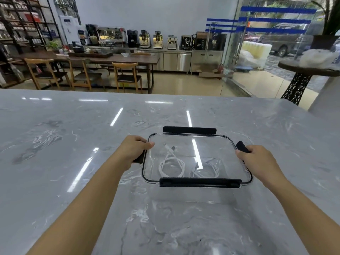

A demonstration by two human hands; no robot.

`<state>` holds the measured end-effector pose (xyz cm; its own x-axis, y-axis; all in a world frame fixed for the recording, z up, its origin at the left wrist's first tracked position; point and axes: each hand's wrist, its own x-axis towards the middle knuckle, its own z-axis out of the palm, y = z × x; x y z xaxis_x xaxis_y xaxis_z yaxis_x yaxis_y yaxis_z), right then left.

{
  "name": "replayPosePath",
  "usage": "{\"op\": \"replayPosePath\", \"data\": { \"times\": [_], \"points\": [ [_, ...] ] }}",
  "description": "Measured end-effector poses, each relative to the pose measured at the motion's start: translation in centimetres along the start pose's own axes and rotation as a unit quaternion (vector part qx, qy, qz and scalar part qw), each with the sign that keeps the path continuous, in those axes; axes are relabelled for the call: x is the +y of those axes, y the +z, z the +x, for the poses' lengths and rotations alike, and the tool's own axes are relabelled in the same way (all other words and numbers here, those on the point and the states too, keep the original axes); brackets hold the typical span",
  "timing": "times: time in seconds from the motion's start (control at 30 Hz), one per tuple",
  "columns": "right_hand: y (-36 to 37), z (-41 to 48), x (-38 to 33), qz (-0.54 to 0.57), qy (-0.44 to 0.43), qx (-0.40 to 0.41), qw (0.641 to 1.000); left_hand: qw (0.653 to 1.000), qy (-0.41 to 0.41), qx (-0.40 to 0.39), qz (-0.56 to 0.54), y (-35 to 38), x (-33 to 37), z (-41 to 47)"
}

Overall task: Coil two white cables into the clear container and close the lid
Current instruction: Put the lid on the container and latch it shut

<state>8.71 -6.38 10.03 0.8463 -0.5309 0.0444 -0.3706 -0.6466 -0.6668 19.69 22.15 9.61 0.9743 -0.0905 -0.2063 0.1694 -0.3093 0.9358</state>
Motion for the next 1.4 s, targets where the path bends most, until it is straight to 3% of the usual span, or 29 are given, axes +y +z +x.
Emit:
{"op": "replayPosePath", "data": {
  "times": [0.23,0.47,0.8,1.03,1.23,1.4],
  "points": [
    [0.0,0.0,-0.2,0.008,-0.004,-0.019,1.000,0.994,0.088,0.064,0.011,0.6,-0.3,0.2],
    [-0.6,-0.3,0.1,0.040,-0.008,-0.038,0.998,1.000,0.011,0.022,-0.001,0.3,-0.6,-0.4],
    [-0.6,-0.3,0.4,0.077,0.002,-0.048,0.996,1.000,0.022,0.016,0.001,0.5,-1.0,-0.7],
    [-0.4,-0.2,0.3,0.158,0.069,-0.095,0.980,1.000,-0.010,-0.019,0.014,0.0,-1.1,-0.4],
    [0.0,0.0,0.1,0.209,0.091,-0.078,0.971,0.982,-0.089,-0.142,-0.088,-1.8,-1.5,-0.5],
    [0.5,0.3,0.3,0.188,0.080,-0.046,0.978,0.992,-0.077,-0.087,-0.038,-1.6,-1.8,-0.8]
  ]
}}
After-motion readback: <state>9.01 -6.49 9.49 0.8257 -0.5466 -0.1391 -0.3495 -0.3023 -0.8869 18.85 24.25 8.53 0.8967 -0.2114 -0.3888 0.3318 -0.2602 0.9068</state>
